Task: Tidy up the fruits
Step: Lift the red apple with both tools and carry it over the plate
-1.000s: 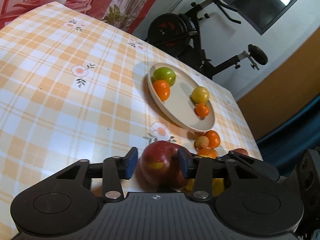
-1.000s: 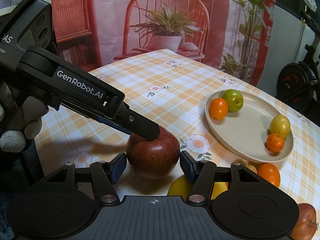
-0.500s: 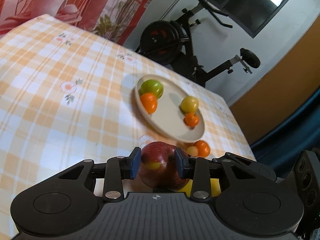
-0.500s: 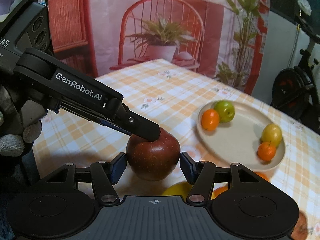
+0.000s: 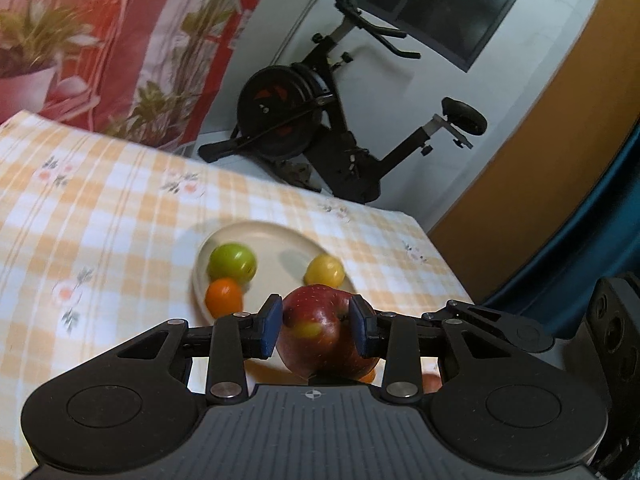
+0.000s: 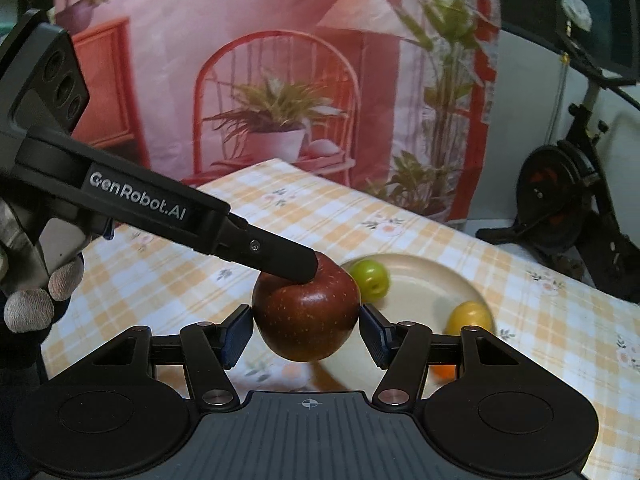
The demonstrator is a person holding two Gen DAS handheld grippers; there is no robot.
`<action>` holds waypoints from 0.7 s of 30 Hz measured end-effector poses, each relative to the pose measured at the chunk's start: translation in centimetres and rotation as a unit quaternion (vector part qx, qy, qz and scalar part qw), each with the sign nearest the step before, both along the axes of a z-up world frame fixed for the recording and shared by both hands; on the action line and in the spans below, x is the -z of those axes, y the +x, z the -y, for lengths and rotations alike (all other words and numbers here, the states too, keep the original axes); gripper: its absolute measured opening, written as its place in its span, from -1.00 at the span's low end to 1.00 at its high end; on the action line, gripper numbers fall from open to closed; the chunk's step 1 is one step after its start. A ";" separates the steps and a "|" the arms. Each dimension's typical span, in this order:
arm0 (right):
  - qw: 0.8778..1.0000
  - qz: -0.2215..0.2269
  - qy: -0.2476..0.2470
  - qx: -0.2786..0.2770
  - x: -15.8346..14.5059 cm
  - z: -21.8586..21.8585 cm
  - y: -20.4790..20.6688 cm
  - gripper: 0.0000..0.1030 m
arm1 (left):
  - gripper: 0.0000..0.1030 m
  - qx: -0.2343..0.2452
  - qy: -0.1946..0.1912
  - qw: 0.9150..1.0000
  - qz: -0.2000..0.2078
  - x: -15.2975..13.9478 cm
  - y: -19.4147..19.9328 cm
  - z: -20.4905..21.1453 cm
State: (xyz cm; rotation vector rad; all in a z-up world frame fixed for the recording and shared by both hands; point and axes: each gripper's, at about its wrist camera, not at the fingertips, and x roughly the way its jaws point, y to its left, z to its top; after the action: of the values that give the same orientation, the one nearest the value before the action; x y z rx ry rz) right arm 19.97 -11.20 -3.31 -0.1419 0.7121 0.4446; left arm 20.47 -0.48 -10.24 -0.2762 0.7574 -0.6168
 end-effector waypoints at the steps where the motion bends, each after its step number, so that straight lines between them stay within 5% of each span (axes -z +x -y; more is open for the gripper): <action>1: 1.000 -0.001 0.001 0.003 -0.2 0.4 0.5 0.06 | -0.26 0.003 0.000 1.000 0.002 -0.2 0.4 0.3; 11: 1.000 0.002 -0.026 0.004 -0.6 3.1 6.0 0.06 | -0.26 0.012 0.010 1.000 0.007 -0.6 5.3 3.1; 21: 0.998 -0.035 -0.044 0.000 2.4 4.5 12.7 0.06 | -0.26 0.010 0.030 0.999 -0.018 1.5 11.0 4.6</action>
State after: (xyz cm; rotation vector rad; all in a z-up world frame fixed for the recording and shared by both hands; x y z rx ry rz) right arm 32.67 -15.66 -5.75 -0.2103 0.8017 0.4190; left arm 31.52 -5.10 -11.77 -0.2247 0.8122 -0.6078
